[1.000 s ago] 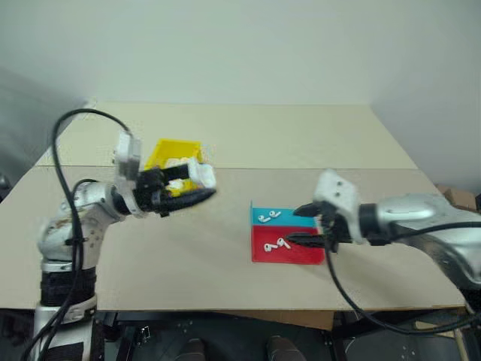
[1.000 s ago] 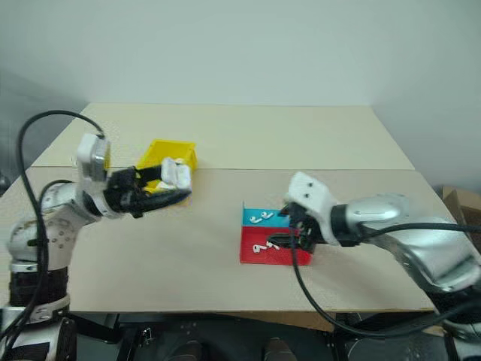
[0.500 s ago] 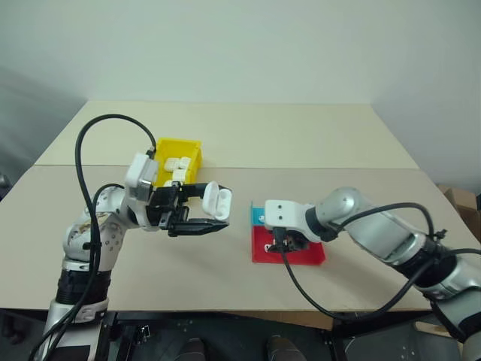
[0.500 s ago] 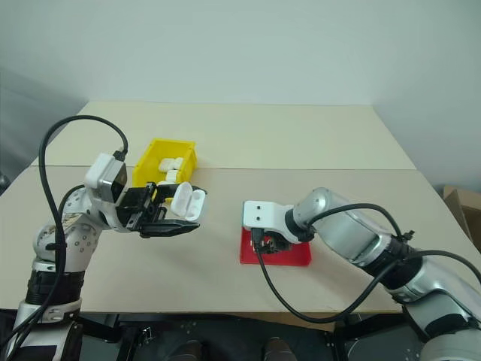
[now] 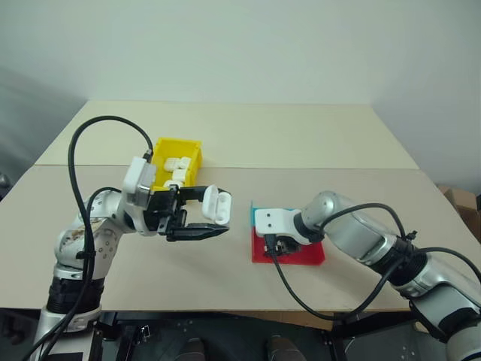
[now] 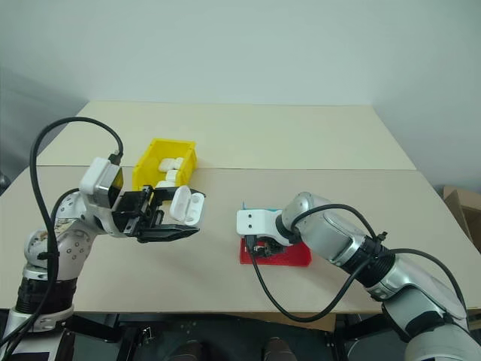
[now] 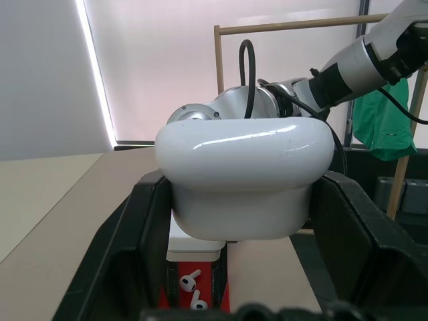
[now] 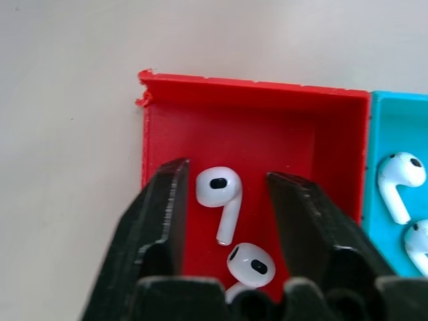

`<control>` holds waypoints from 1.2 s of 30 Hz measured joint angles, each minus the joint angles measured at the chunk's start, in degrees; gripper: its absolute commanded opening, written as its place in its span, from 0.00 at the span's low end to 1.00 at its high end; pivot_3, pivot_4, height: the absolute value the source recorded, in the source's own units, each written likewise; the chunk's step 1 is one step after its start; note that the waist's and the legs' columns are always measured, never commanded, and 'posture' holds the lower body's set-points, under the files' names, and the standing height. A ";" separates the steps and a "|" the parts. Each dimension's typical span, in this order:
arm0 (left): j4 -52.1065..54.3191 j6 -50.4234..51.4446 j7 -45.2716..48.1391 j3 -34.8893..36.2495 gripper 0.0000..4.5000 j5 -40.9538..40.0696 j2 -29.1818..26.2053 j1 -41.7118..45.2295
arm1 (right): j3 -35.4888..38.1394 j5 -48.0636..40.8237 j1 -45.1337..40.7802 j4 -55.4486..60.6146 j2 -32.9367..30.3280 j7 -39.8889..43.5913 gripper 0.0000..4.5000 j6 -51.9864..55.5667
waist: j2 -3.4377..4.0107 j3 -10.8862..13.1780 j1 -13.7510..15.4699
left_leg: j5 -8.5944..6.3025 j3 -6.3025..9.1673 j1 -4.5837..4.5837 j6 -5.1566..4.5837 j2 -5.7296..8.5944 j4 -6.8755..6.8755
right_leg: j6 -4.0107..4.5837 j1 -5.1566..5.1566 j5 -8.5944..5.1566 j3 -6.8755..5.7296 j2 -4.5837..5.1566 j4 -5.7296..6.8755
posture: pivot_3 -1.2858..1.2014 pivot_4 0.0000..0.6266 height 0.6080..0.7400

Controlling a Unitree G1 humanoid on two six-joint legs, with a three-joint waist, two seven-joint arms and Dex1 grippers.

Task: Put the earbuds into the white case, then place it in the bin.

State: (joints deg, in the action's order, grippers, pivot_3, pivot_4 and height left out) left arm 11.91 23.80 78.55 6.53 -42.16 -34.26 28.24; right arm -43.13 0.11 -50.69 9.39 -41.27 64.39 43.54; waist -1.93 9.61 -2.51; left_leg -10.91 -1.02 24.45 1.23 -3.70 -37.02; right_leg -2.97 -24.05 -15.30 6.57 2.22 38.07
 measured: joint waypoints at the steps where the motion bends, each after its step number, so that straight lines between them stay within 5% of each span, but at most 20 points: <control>1: 0.00 0.00 -0.14 0.00 0.62 -0.02 -0.07 0.00 | 0.05 0.33 0.07 0.12 0.00 0.37 0.28 -0.22 | 0.00 0.00 0.00 | 0.00 0.00 -0.02 0.00 0.00 0.00 | 0.00 0.01 0.00 0.00 0.00 0.00 | 0.52 0.24 1.00; 12: -0.33 -0.01 0.26 -0.41 0.62 -0.22 -0.24 0.71 | 4.18 0.17 2.43 0.69 0.77 1.31 0.28 1.74 | 0.00 0.00 -0.01 | 0.00 0.00 -0.04 0.00 0.01 0.00 | 0.00 0.03 0.00 0.01 0.00 0.00 | 0.52 0.24 1.00; 20: -2.89 -0.01 1.09 -0.86 0.62 -0.70 -0.20 3.09 | 35.08 -14.57 8.78 13.34 6.99 -6.57 0.28 16.63 | 0.00 0.00 0.24 | 0.00 0.17 0.04 0.00 0.00 0.02 | 0.00 0.07 0.00 -0.14 -0.01 -0.04 | 0.52 0.24 1.00; 27: -7.81 -0.07 2.11 -1.35 0.62 -0.67 0.66 7.21 | 57.91 -26.17 13.31 21.58 21.83 -20.59 0.28 20.54 | 0.00 0.00 0.00 | 0.01 0.27 0.04 0.02 0.01 0.03 | 0.01 0.09 0.01 -0.21 -0.02 -0.01 | 0.52 0.24 1.00; 32: -10.72 0.22 2.33 -2.52 0.62 -0.32 1.89 8.42 | 64.91 -33.20 11.63 25.28 29.28 -30.44 0.28 21.70 | 0.02 0.00 -0.15 | 0.01 0.29 0.05 0.02 0.01 0.11 | 0.01 0.03 0.00 -0.21 -0.04 0.03 | 0.52 0.24 1.00; 36: -14.42 0.31 0.24 -4.94 0.62 1.55 5.31 11.30 | 63.48 -39.93 9.89 30.53 35.96 -37.19 0.28 22.92 | 0.04 -0.01 -0.10 | 0.01 0.32 0.09 0.02 0.01 0.10 | 0.01 0.04 0.01 -0.24 -0.05 0.02 | 0.52 0.24 1.00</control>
State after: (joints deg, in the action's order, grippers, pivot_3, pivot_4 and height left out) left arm -2.51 24.11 78.80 1.59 -40.60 -28.95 39.54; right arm 20.35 -39.82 -40.80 39.92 -5.32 27.19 66.46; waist -1.90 9.60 -2.61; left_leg -10.90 -0.70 24.54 1.25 -3.69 -36.92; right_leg -2.96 -24.01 -15.29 6.33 2.17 38.09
